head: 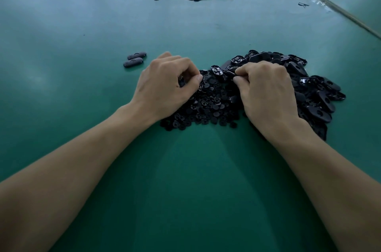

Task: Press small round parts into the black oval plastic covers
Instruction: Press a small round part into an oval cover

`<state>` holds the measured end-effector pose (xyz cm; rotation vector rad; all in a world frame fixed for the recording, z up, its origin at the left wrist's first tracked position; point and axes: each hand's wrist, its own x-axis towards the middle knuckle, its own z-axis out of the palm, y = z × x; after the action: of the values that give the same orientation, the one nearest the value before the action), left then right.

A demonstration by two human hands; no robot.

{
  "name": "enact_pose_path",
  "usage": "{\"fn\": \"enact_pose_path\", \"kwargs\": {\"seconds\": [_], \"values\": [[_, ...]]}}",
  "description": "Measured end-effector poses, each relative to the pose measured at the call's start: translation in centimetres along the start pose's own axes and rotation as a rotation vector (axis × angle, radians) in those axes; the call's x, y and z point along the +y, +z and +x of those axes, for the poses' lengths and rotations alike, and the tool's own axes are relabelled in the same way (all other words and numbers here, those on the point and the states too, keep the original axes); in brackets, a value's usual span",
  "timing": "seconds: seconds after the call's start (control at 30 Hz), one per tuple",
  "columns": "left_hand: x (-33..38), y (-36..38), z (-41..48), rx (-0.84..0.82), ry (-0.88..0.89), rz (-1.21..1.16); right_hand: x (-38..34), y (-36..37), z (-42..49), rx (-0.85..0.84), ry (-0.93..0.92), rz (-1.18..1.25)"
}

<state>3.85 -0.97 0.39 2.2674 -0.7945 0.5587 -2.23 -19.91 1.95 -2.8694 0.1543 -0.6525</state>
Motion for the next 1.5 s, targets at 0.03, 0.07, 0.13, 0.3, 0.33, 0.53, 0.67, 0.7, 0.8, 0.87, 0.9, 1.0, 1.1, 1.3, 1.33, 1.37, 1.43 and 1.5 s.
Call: {"fn": "enact_pose_path", "kwargs": {"seconds": [0.03, 0.07, 0.13, 0.3, 0.33, 0.53, 0.67, 0.7, 0.8, 0.87, 0.9, 1.0, 1.1, 1.3, 1.33, 1.37, 1.43, 1.5], "values": [[0.0, 0.0, 0.0, 0.004, -0.005, -0.002, 0.1, -0.1, 0.0, 0.015, -0.003, 0.019], [-0.1, 0.0, 0.0, 0.008, -0.011, -0.003, 0.2, -0.2, 0.1, 0.031, -0.003, 0.028], [-0.1, 0.0, 0.1, 0.013, -0.025, -0.003, 0.2, -0.3, 0.1, 0.066, 0.0, 0.031], [-0.1, 0.0, 0.0, 0.02, -0.027, -0.005, 0.1, -0.1, 0.1, 0.152, 0.021, 0.067], [0.0, 0.0, 0.0, 0.022, -0.02, -0.005, 0.1, 0.0, 0.1, 0.165, 0.021, 0.078], [0.2, 0.1, 0.0, 0.041, 0.003, -0.07, -1.0, 0.3, -0.3, 0.177, -0.205, 0.417], [-0.1, 0.3, 0.0, 0.016, 0.028, -0.13, -1.5, 1.0, -0.3, 0.184, -0.291, 0.523], [-0.3, 0.3, 0.0, 0.011, 0.037, -0.131, -1.5, 1.0, -0.3, 0.183, -0.297, 0.536], [-0.5, 0.4, 0.1, 0.03, 0.067, -0.137, -1.5, 1.1, -0.4, 0.16, -0.29, 0.562], [-0.5, 0.4, 0.1, 0.07, 0.092, -0.141, -1.7, 1.1, -0.4, 0.134, -0.254, 0.559], [-0.6, 0.4, 0.2, 0.093, 0.103, -0.137, -1.8, 1.1, -0.4, 0.121, -0.237, 0.544], [-0.8, 0.5, 0.1, 0.139, 0.139, -0.13, -1.7, 1.4, -0.3, 0.074, -0.23, 0.467], [-1.0, 0.7, 0.0, 0.134, 0.148, -0.15, -1.6, 1.5, -0.3, 0.086, -0.251, 0.492], [-1.1, 0.4, -0.1, 0.035, 0.066, -0.253, -1.9, 1.5, -0.6, 0.177, -0.277, 0.505], [-1.1, 0.4, 0.0, 0.033, 0.064, -0.246, -1.9, 1.5, -0.6, 0.183, -0.278, 0.507], [-1.1, 0.4, 0.0, 0.037, 0.064, -0.229, -1.9, 1.4, -0.6, 0.187, -0.276, 0.51], [-1.0, 0.3, 0.1, 0.043, 0.066, -0.199, -1.9, 1.3, -0.6, 0.185, -0.26, 0.525], [-1.0, 0.3, 0.1, 0.032, 0.067, -0.177, -1.9, 1.2, -0.6, 0.163, -0.233, 0.535]]}}
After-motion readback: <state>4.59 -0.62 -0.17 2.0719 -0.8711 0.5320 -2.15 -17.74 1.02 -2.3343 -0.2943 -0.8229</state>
